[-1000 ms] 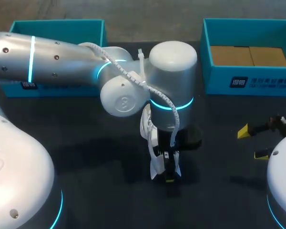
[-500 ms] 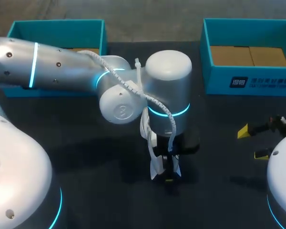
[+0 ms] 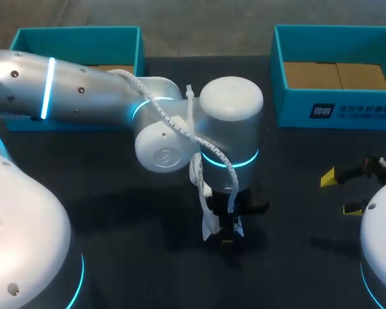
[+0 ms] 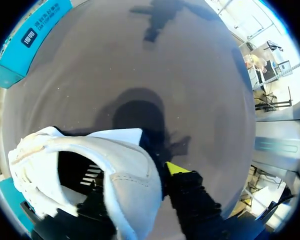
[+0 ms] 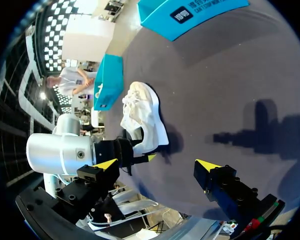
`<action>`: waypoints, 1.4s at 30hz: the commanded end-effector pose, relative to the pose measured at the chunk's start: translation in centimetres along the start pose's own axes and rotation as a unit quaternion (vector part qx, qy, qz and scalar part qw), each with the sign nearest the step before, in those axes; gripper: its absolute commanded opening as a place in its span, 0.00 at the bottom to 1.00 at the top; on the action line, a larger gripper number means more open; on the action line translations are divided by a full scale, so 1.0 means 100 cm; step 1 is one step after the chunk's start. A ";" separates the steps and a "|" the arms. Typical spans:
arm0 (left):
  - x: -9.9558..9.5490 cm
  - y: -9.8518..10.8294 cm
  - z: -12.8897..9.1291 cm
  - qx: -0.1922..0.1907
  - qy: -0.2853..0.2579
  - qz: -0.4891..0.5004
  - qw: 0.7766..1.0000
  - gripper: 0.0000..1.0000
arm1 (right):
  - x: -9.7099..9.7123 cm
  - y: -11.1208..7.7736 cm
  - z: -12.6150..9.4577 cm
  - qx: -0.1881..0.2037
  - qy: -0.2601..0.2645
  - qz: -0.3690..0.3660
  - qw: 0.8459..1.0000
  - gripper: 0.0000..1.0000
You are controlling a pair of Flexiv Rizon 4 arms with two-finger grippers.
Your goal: Take the shoe out of the shoebox, open the shoe tongue, remove and reinsert the insole, then place the shoe into the shoebox
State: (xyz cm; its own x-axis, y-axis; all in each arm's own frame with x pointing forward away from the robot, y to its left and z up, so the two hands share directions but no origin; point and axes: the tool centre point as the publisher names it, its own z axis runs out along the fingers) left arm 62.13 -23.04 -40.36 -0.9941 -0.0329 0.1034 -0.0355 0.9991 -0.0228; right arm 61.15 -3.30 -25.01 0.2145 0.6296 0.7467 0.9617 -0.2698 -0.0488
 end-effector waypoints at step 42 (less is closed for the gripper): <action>-0.091 0.052 -0.203 0.022 0.056 0.026 0.998 0.00 | 0.000 -0.002 0.000 -0.001 -0.002 0.000 1.000 1.00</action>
State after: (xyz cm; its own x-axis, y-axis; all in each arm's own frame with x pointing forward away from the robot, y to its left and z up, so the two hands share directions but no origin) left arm 71.50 -18.78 -25.74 -0.9774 0.0239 0.2099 0.0104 0.9978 -0.0649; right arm 61.13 -3.31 -24.99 0.2148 0.6296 0.7467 0.9616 -0.2702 -0.0489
